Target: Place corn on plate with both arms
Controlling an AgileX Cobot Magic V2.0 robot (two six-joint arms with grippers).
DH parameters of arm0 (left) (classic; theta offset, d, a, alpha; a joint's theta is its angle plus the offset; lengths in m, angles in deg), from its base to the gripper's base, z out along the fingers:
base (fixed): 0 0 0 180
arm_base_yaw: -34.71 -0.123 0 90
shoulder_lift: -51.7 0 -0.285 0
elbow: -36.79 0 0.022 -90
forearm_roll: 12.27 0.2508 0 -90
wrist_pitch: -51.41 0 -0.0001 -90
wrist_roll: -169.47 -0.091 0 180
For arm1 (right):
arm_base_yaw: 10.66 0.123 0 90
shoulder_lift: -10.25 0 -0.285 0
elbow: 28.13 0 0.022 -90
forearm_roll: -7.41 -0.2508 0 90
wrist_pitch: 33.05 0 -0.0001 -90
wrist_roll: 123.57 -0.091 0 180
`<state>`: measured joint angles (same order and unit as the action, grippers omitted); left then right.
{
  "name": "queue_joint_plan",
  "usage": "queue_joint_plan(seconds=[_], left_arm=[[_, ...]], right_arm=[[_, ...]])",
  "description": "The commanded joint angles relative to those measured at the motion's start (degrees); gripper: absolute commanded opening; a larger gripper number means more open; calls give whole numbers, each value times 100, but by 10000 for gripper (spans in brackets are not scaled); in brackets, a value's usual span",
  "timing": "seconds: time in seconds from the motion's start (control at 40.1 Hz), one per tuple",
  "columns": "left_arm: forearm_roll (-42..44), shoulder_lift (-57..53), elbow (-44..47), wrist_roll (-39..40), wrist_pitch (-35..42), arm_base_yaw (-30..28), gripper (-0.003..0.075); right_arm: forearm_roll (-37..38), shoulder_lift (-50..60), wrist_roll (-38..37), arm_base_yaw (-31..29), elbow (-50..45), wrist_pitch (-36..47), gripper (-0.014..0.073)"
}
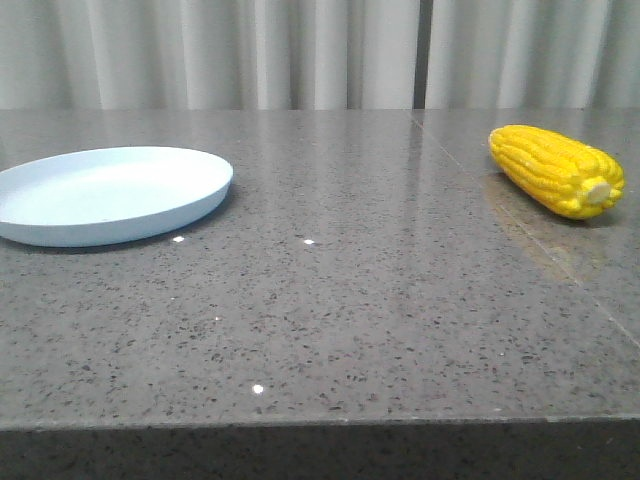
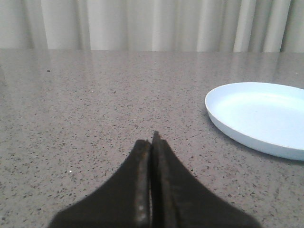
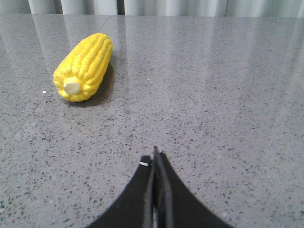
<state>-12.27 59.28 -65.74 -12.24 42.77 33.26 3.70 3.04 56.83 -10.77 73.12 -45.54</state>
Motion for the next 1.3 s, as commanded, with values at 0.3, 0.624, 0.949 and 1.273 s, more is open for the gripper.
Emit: queue_joint_plan(seconds=[0.3,0.624,0.949,1.273], left_arm=[[-64,-119,30,61,451,-7,-20],[-64,-119,30,61,451,-7,-20],[-64,-119,30,61,451,-7,-20],[-64,-119,18,61,1270,-7,-20]], right_arm=[[-12,97,54,-29,26,448,-57],[-12,97,54,-29,26,448,-57],[-12,97,54,-29,26,448,-57],[-16,97,54,-29,88,951,-57]])
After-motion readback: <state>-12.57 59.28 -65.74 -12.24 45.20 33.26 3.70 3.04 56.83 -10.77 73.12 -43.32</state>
